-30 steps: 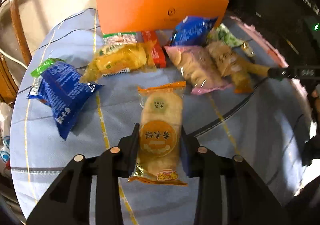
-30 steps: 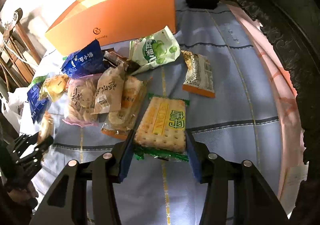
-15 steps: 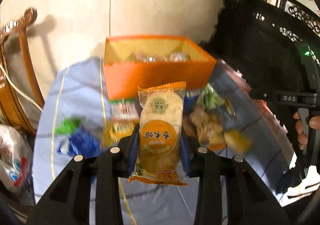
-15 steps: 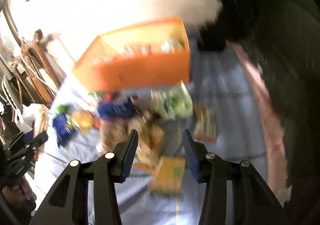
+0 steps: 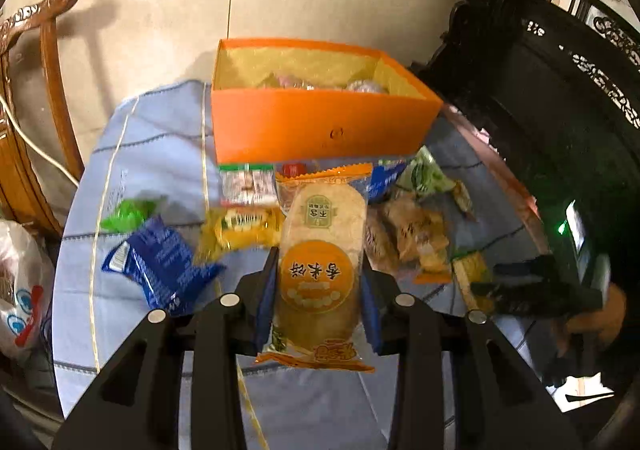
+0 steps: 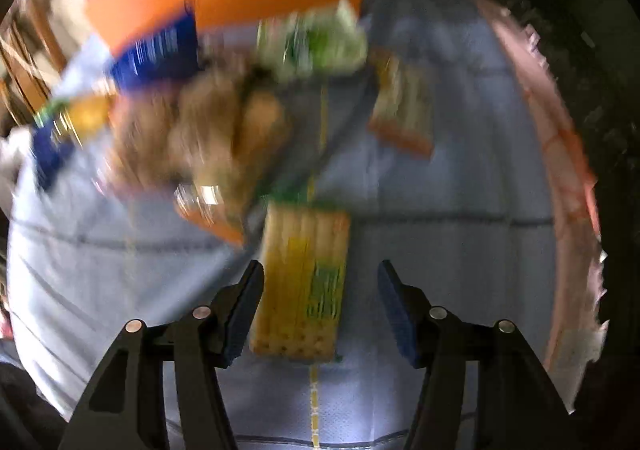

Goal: Organize snacks
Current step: 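Lift both packets into the orange box and release them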

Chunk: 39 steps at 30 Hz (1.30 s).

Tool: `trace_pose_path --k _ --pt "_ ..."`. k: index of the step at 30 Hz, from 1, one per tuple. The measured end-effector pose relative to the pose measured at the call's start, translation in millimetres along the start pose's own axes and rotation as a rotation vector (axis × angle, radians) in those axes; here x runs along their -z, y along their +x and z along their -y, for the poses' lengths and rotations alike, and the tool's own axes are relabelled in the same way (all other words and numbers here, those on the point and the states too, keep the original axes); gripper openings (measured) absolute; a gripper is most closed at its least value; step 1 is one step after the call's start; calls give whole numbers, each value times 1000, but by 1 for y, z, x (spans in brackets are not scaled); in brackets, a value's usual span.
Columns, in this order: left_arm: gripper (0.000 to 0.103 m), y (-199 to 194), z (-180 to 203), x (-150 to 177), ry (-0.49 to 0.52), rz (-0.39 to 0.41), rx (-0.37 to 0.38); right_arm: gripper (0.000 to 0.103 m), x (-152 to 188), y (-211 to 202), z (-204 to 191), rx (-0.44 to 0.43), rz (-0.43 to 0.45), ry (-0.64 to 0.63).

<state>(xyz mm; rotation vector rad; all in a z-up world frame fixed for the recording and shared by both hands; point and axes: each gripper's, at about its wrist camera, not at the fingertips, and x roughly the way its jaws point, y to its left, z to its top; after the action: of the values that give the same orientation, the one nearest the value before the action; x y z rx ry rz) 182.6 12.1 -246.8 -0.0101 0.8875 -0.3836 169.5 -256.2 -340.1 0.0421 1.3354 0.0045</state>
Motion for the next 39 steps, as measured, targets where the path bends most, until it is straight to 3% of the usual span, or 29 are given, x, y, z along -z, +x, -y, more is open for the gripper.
trace_pose_path --k 1,2,3,4,5,8,15,22,31,32,33,34,35,39 --pt "35 1 -1 2 -3 -6 -2 74 5 8 -3 7 -21 -10" --pt "35 2 -1 3 -6 -10 -3 70 7 8 -9 32 -7 -44" --pt "35 2 -2 3 -8 -14 -5 65 7 7 -9 23 -9 -37" --pt "35 2 -2 3 -10 -12 -5 48 6 2 -5 -2 1 -15" --pt "35 1 -3 4 -11 -9 -3 48 3 -3 1 -87 7 19" --pt "35 -2 -5 3 -20 -1 -3 47 0 -28 -1 -46 90 -23" --pt "35 -9 -1 -9 -14 30 1 47 -26 -124 -11 -94 302 -64" --pt "35 -20 14 -71 31 124 5 47 -88 -196 -19 -101 474 -79" --pt "36 -11 34 -207 79 257 -42 48 -217 -231 -18 -129 567 -71" --pt "42 -6 34 -225 77 270 -67 49 -235 -231 -18 -146 564 -80" --pt "73 6 32 -240 72 262 -100 55 -256 -223 -16 -160 539 -81" --pt "99 18 29 -250 65 238 -139 74 -268 -214 -14 -136 521 -64" --pt "98 28 24 -255 51 227 -179 83 -275 -205 -10 -85 508 -42" --pt "98 45 -1 -234 16 170 -184 83 -257 -164 -2 12 446 -84"
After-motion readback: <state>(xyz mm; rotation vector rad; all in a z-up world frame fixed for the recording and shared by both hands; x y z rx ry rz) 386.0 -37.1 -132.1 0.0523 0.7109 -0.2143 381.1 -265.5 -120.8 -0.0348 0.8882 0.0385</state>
